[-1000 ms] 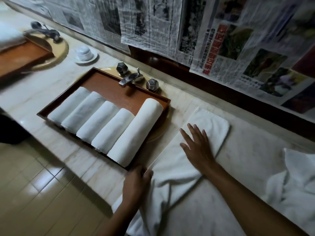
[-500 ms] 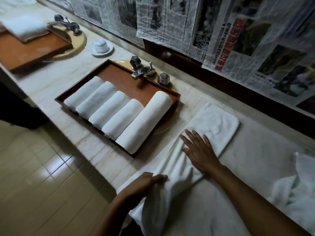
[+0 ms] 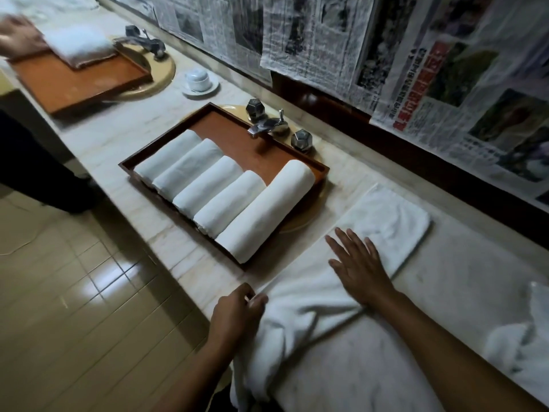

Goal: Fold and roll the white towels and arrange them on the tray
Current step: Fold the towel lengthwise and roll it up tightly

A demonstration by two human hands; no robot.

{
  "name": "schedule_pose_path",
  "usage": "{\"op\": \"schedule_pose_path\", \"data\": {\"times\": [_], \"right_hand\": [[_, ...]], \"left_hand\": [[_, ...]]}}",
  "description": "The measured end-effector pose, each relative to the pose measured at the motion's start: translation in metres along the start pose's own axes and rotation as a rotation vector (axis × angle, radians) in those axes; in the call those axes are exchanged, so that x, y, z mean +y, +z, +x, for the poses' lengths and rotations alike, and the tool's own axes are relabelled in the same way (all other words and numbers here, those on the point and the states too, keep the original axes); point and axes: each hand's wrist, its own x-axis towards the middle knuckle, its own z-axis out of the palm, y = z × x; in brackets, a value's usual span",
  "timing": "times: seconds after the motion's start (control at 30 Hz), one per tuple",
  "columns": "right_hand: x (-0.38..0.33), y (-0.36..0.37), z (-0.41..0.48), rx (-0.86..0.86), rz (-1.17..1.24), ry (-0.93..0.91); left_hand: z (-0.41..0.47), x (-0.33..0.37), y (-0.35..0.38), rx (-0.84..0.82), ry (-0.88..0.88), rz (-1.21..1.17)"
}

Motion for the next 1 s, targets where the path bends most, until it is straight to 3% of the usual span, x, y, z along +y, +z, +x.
{"op": "schedule_pose_path", "data": {"times": [0.17,0.37,0.4,0.5,0.53,0.67,0.7,0.77,0.87,1.0], "right_hand": [[-0.035,-0.01,0.001,0.111,0.04,0.079],[-0.043,0.01,-0.012,-0.006,0.034,0.007],[-0.041,0.008,-0.012,-0.013,0.027,0.004],[-0.038,0.005,-0.011,-0.042,0.007,0.012],[-0.037,0.004,-0.011,-0.046,0.006,0.014],[-0.034,0.004,-0.012,-0.032,-0.028,0.005],[-0.032,0.004,-0.012,-0.035,-0.025,0.002],[-0.031,0.003,-0.011,-0.047,-0.012,0.0],[-0.029,-0.001,-0.01,-0.059,-0.001,0.012],[-0.029,-0.003,-0.011,-0.077,0.01,0.016]], "left_hand": [[-0.001,-0.001,0.003,-0.001,0.018,0.046],[-0.006,0.004,0.0,-0.021,0.025,0.089],[-0.006,0.006,-0.004,-0.099,0.031,0.041],[-0.015,0.011,-0.02,-0.557,-0.083,-0.554],[-0.021,0.012,-0.024,-0.671,-0.101,-0.645],[-0.044,0.0,-0.034,-0.906,-0.163,-0.71],[-0.046,-0.004,-0.037,-0.908,-0.182,-0.767],[-0.048,-0.012,-0.044,-0.74,-0.142,-0.752],[-0.048,-0.025,-0.049,-0.381,-0.017,-0.542],[-0.034,-0.056,-0.032,-0.138,0.038,-0.225]]}}
